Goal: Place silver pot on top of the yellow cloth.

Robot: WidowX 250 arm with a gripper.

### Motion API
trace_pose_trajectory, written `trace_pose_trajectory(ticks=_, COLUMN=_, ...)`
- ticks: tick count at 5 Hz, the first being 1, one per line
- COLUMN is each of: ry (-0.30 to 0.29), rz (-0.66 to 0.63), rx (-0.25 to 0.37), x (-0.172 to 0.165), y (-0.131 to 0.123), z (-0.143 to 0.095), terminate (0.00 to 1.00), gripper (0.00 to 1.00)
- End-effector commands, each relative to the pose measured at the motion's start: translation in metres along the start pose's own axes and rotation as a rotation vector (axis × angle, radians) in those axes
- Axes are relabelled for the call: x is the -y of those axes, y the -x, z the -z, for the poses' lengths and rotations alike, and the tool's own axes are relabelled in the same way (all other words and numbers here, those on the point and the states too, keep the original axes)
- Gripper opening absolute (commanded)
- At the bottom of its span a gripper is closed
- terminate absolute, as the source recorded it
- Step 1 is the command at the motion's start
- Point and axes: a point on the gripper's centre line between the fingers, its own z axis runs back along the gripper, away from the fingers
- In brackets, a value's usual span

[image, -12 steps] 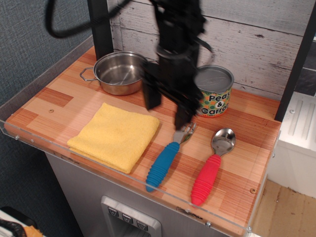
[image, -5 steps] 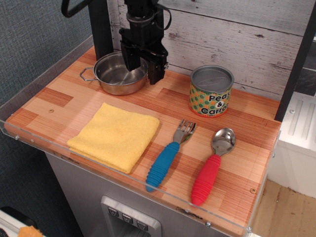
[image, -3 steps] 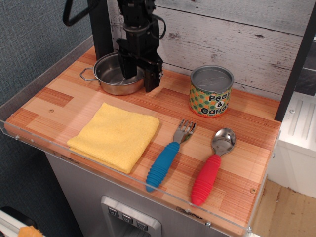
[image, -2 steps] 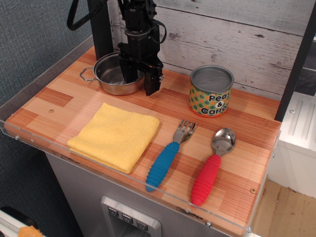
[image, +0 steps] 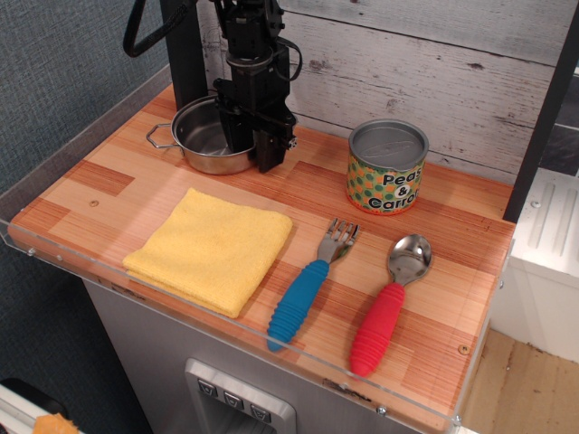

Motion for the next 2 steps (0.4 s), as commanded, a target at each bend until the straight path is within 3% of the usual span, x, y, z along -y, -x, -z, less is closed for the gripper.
trace_pose_trajectory(ticks=1, ry=-0.043, rz=-0.009, rx=0.029, x=-0.006, y=0.002, z=-0.022, terminate=0.00, gripper=0.00)
trace_pose_trajectory(ticks=2, ry=-0.059, rz=-0.010, rx=0.039, x=-0.005, y=0.007, z=-0.034, terminate=0.00, gripper=0.00)
